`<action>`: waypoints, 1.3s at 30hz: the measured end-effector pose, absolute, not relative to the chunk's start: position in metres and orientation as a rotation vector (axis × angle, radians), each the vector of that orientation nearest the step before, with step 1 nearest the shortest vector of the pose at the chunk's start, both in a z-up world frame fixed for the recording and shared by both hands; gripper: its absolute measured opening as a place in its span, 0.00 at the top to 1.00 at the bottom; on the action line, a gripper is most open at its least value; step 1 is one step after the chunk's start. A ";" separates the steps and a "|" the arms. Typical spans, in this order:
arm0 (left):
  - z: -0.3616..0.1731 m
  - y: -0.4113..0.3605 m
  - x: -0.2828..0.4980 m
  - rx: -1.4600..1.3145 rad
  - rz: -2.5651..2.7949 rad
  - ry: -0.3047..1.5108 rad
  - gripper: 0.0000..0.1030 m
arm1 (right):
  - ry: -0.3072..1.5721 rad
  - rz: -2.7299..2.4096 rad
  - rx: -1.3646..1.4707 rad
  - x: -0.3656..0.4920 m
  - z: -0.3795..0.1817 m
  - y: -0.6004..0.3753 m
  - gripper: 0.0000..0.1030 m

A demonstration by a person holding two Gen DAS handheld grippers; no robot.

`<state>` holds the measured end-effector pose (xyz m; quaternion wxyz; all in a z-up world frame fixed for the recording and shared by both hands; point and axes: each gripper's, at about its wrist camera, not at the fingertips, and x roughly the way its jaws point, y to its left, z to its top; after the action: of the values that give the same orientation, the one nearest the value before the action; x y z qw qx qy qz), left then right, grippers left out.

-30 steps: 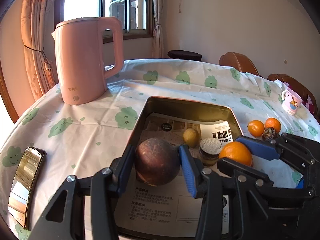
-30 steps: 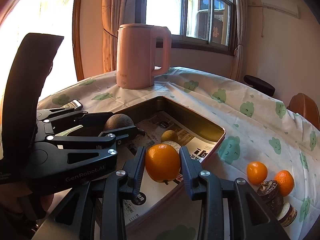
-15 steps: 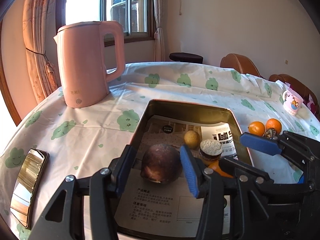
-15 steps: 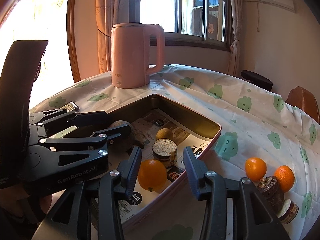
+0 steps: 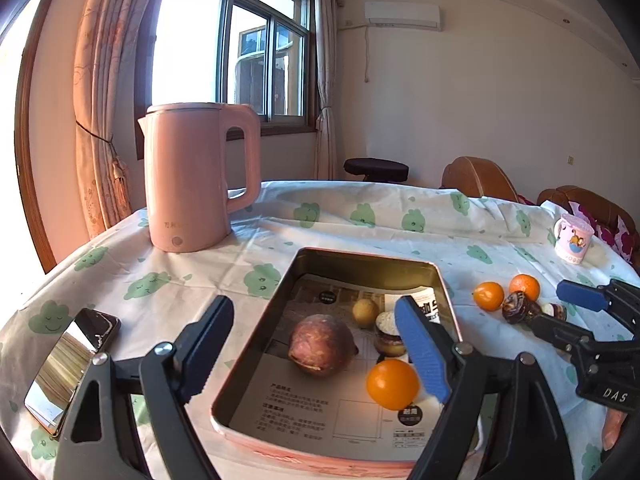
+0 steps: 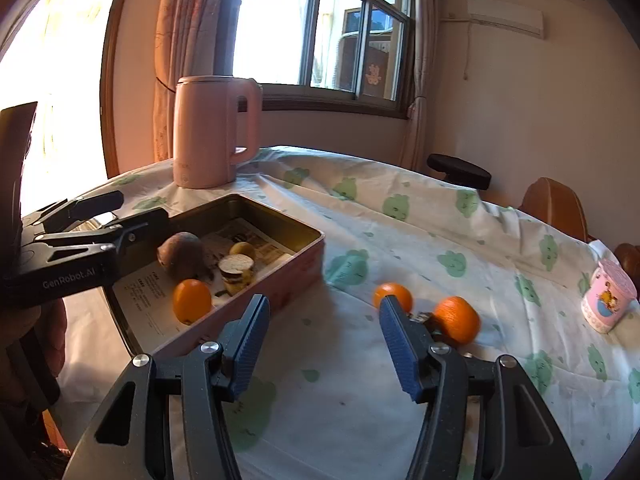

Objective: Organize fruits
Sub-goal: 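Open the left tool to drop the passion fruit into the tin while the right tool releases the orange, then grasp the small brown jar with the left tool while the right tool grasps a brown kiwi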

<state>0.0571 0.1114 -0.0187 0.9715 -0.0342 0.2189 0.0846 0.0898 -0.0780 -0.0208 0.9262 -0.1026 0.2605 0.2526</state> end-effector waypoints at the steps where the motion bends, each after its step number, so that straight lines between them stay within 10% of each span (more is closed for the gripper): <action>1: -0.018 0.107 0.056 -0.069 0.164 0.437 0.17 | 0.546 0.490 -0.206 0.089 -0.022 -0.092 0.43; 15: -0.011 0.042 0.070 -0.008 0.037 0.465 0.17 | 0.742 0.397 -0.160 0.105 -0.055 -0.163 0.49; 26: -0.010 0.008 0.082 0.024 -0.038 0.489 0.17 | 0.846 0.462 -0.152 0.122 -0.064 -0.154 0.73; 39: -0.019 -0.054 0.112 0.053 -0.170 0.569 0.19 | 0.727 0.301 -0.057 0.129 -0.040 -0.217 0.74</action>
<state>0.1123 -0.0542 -0.0189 0.9559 0.0262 0.2802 -0.0836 0.1292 -0.2168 -0.0402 0.9233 -0.0279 0.3539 0.1468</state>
